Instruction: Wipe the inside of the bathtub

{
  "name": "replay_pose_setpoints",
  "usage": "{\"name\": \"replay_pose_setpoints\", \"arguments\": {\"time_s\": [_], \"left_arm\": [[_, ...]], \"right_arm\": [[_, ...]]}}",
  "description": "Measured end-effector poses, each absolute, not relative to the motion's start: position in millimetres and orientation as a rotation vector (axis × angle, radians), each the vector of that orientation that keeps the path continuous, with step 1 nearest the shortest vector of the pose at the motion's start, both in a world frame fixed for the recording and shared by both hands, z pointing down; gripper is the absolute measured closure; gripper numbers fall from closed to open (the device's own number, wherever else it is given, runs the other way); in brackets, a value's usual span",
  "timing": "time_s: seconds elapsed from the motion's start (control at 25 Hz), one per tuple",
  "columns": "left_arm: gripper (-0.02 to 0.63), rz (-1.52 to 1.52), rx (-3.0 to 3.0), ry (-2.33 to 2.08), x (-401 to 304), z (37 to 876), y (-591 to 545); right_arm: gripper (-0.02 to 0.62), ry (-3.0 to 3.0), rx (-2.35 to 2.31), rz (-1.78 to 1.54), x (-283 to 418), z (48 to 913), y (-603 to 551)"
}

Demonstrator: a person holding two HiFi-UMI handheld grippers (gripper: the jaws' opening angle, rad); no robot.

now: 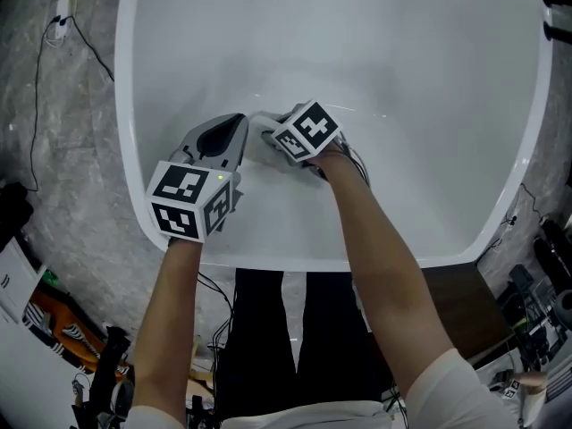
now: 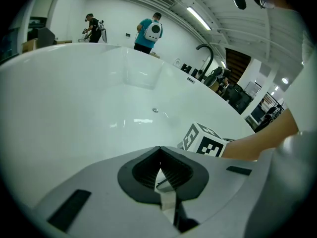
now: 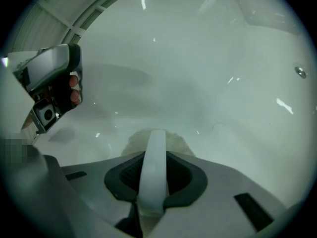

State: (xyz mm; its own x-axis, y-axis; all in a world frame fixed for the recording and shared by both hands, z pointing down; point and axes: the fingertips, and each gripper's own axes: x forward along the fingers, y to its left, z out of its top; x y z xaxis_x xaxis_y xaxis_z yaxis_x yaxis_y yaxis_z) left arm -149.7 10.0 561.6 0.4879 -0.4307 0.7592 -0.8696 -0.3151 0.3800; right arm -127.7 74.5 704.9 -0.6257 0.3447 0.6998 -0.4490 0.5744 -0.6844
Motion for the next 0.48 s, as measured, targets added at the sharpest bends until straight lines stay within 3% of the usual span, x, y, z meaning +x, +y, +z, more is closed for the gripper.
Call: {"name": "replay_pose_setpoints", "arguments": {"time_s": [0.48], "left_arm": [[0.597, 0.736, 1.859, -1.112, -180, 574, 14]], "right_arm": [[0.505, -1.987, 0.024, 1.156, -168, 711, 74]]}}
